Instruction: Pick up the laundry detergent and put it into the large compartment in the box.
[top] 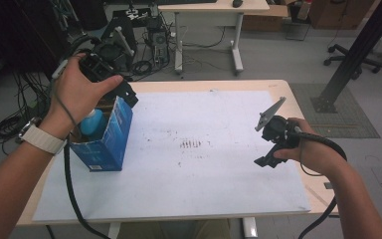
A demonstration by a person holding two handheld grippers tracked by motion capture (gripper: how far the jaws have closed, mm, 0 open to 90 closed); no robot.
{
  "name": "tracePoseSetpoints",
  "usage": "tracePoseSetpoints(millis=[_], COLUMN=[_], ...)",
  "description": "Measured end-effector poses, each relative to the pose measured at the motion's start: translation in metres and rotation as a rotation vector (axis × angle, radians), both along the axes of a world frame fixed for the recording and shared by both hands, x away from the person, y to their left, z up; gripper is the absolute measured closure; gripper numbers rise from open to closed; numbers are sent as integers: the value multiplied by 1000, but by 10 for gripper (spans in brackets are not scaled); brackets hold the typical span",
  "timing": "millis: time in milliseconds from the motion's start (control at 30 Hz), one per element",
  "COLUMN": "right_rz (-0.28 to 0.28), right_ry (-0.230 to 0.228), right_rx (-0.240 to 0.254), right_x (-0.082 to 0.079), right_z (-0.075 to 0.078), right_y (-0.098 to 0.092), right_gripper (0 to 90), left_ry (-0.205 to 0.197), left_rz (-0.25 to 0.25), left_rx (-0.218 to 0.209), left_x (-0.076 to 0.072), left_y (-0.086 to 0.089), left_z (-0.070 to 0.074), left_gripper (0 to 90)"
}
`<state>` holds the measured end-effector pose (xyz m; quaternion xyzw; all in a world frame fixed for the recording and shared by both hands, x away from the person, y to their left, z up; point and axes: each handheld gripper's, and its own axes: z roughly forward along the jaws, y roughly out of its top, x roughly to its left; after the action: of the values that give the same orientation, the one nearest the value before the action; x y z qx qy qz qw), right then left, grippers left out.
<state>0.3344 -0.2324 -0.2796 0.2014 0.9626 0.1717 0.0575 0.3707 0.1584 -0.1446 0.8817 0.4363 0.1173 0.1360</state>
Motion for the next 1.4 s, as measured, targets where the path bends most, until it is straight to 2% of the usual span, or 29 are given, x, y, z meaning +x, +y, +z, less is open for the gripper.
tracePoseSetpoints(millis=[167, 400, 500, 667, 1000, 1233, 1400], right_rz=[4, 0, 0, 1, 3, 0, 1], right_ry=[-2, -5, -5, -9, -8, -7, -4], right_rx=[0, 8, 8, 13, 14, 16, 14], right_x=[1, 1, 1, 1, 1, 2, 4], right_z=[0, -2, -2, -1, -3, -5, -6], right_y=[1, 1, 2, 3, 4, 4, 3], right_gripper=[129, 128, 128, 128, 127, 127, 127], left_ry=[-2, 15, 19, 21, 23, 29, 30], left_rz=[-60, -126, -145, -188, -283, -334, -352], left_rx=[-1, 7, 0, 15, 36, 33, 36], left_x=[-2, -5, -7, -11, -19, -23, -27], left_y=[-9, -20, -23, -30, -43, -52, -58], left_z=[-8, -19, -24, -31, -57, -69, -76], left_gripper=[66, 66, 66, 67, 68, 69, 71])
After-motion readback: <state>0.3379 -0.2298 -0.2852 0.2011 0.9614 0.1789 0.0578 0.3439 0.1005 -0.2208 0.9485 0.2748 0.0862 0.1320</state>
